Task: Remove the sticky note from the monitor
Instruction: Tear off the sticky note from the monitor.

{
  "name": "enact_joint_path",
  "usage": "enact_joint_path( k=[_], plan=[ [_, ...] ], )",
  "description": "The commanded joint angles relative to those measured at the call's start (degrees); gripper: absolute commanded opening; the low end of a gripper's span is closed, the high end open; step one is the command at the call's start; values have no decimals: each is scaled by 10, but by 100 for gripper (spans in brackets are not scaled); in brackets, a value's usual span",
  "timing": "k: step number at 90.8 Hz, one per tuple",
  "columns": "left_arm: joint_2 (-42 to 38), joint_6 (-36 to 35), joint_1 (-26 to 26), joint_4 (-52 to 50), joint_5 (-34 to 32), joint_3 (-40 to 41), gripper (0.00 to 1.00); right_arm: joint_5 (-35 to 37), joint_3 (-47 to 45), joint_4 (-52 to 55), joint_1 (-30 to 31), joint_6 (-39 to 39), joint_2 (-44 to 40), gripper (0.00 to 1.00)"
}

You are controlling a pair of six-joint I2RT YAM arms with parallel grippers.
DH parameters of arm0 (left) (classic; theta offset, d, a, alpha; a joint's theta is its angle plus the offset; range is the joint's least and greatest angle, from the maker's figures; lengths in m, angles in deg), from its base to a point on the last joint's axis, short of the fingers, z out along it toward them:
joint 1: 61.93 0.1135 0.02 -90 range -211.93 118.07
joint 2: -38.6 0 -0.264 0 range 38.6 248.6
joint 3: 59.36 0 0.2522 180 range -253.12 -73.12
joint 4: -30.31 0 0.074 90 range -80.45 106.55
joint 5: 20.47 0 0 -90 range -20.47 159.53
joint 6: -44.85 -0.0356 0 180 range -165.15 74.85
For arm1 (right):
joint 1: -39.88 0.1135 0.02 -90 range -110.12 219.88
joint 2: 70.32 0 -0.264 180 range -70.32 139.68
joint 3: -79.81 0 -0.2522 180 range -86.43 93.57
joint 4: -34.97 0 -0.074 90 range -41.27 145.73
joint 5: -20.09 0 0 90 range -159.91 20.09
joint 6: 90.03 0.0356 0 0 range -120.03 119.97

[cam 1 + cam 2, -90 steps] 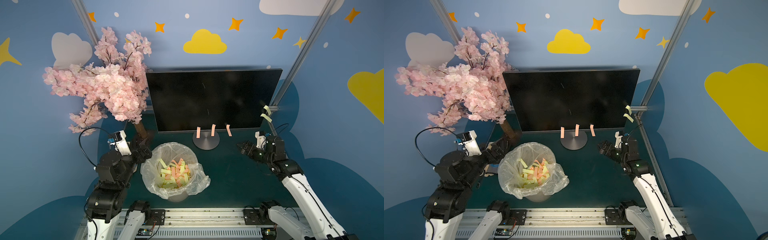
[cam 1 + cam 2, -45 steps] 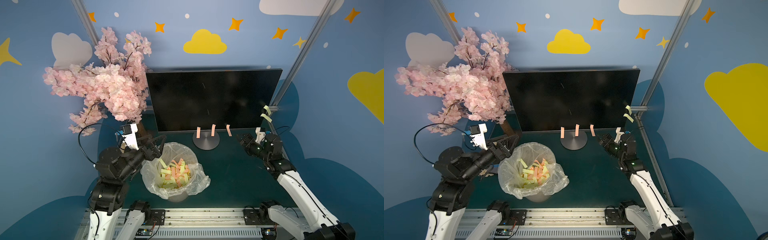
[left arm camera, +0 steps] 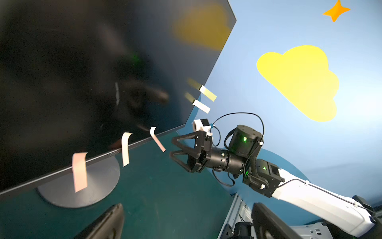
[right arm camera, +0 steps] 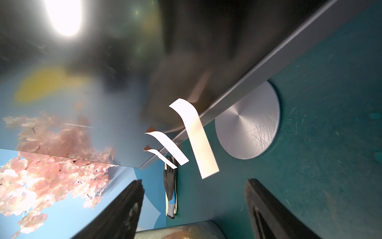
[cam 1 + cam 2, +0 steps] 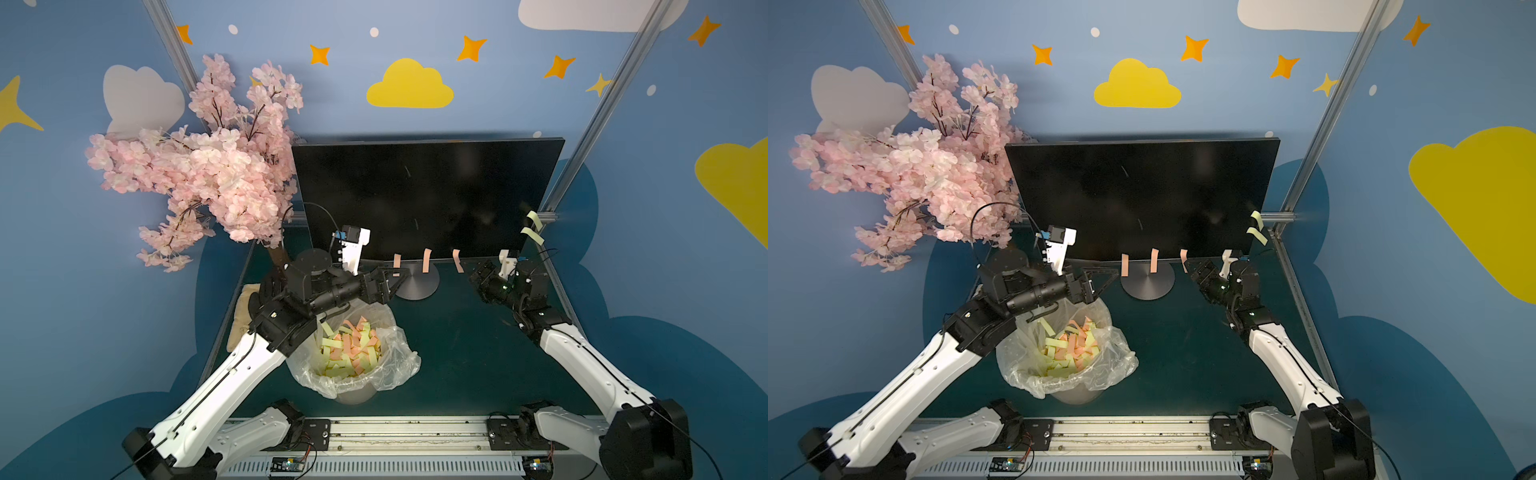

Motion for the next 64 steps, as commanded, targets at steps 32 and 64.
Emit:
enact_joint_path(
  k=[32, 64],
  plan=[
    [82, 2, -24, 88, 3, -39, 100, 3, 19, -68, 9, 9, 51, 69],
    [94, 6, -27, 94, 4, -35, 100, 2, 29, -75, 7, 4, 65, 60]
  ],
)
